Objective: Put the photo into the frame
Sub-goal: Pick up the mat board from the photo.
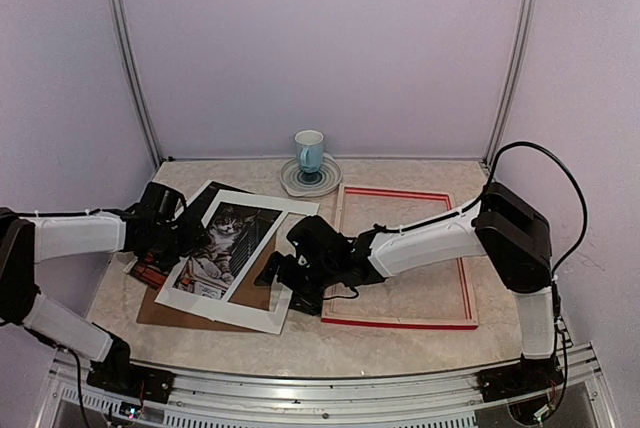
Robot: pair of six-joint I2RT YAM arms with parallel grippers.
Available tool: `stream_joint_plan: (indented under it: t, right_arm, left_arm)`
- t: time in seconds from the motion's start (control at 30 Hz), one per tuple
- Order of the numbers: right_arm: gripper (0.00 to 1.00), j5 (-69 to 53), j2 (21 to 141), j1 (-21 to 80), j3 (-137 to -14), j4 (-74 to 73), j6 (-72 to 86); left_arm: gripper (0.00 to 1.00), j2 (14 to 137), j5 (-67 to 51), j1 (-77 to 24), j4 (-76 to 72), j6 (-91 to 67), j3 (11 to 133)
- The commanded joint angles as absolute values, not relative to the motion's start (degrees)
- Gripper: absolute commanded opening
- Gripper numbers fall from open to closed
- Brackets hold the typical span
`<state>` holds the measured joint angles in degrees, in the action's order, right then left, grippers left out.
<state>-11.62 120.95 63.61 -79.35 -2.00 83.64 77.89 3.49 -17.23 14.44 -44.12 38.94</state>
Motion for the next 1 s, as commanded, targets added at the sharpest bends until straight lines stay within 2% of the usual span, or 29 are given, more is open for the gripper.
stream_joint_plan:
  t: [0.0,0.6,0.97]
  right_arm:
    - [0.99,-11.1,120.2,63.5,-77.0,-4.2,83.7]
    - [0.99,-13.3,119.3,62.5,-74.5,-0.1,83.0]
    - [0.99,-14.8,119.4,62.3,-70.8,10.5,84.6]
  left_arm:
    - [0.99,80.0,5.7,-16.7,16.4,-43.8,38.8]
    - [0.99,84.8,4.9,-16.6,16.6,-43.8,38.2]
    - [0.99,84.8,4.0,-16.7,16.2,-43.6,37.9]
